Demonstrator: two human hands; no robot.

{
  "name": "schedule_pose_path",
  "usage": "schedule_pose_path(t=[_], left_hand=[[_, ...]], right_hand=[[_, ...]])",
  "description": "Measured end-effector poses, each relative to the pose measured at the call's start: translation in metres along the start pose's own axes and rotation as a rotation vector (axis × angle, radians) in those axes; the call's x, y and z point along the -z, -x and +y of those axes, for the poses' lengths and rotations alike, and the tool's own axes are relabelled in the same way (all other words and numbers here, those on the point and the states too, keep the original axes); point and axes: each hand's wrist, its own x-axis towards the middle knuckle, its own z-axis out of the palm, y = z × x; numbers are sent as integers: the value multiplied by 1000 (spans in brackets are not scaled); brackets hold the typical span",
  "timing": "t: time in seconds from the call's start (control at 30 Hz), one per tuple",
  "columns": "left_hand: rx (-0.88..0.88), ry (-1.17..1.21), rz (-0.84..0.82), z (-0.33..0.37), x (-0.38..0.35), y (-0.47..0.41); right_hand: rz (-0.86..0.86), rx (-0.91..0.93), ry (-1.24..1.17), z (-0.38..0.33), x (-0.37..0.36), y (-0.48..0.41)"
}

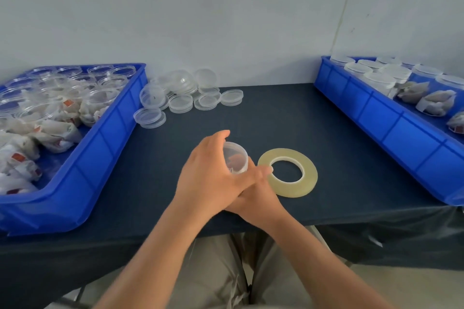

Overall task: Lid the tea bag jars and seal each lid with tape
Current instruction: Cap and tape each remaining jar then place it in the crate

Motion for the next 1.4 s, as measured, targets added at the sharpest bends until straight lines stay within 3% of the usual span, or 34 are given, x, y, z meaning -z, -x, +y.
schedule_pose_path(t=[0.13,0.27,0.47,0.67,0.83,1.03,1.4], left_hand=[[14,9,133,1,-10,-6],[-124,127,-23,-18,3,-10],[-185,176,-117,-27,12,-13],[-22,229,131,-18,-7,8],[46,210,199,-12,-17,6],[-59,210,139,-23,-11,0],[-185,259,5,-39,2,-18]], right_hand=[[-42,-57,-69,2,8,-1],[-138,-114,-171,4,15,-2],[-102,-94,-140,-2,9,-1],[-52,-44,-60,-3,4,-3],[-42,-21,-63,-2,6,-3],[-51,-136,-56,1,6,-3],[-105,-182,-63,-3,11,-6]])
